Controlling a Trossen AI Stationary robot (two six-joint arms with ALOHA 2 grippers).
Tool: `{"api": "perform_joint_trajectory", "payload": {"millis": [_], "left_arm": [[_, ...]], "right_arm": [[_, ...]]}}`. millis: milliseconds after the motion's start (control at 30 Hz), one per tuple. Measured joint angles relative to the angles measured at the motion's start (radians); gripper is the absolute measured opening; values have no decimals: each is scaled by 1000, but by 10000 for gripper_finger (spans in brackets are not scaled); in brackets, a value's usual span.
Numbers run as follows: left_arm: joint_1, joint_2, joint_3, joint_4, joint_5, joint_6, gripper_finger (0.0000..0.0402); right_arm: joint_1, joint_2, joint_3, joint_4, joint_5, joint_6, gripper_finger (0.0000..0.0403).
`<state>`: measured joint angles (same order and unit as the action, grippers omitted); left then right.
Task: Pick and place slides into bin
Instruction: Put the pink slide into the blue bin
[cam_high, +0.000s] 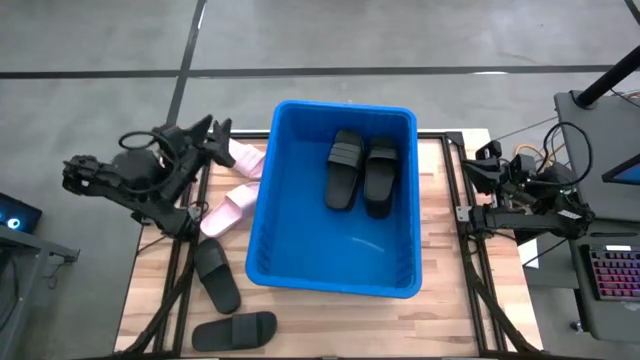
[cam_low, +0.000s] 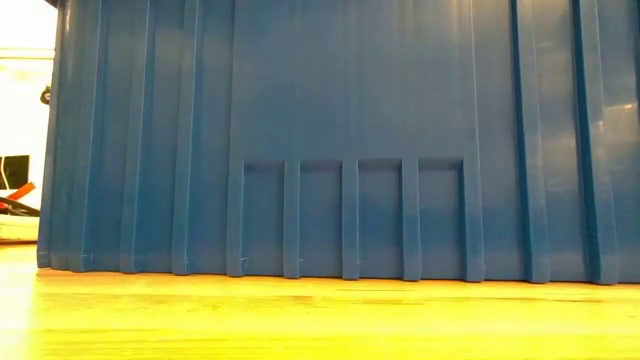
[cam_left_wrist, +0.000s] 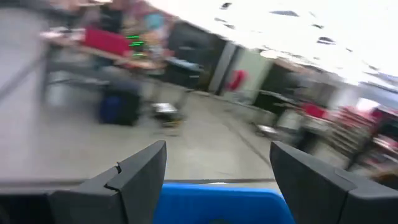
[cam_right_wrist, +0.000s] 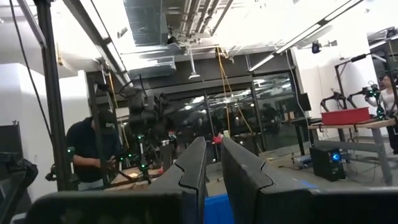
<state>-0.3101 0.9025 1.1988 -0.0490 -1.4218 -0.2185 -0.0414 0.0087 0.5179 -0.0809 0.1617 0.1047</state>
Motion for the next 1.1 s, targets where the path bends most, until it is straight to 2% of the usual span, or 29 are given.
{"api": "perform_joint_trajectory", "payload": {"millis": [100,267,400,500,633,700,900,1100], "left_arm": [[60,-4,40,31,227,67,271],[168,17,105,-26,435,69,271],[306,57,129,-122,668,-33,271],[426,105,144,-272,839,-158,271],[617,150,152,-422,1092,-194,271],[699,157,155,-419,1168,-196,271],[1001,158,168,-483,1297,-194,271],[1321,219,169,-652,1609,-199,271]], "right_arm": [[0,0,0,1,0,0,43],[0,0,0,4,38,14,43],[0,0,0,9,60,49,43],[0,0,0,11,60,81,43],[0,0,0,13,60,126,43],[0,0,0,13,61,150,43],[0,0,1,13,69,223,43],[0,1,1,12,78,236,43]]}}
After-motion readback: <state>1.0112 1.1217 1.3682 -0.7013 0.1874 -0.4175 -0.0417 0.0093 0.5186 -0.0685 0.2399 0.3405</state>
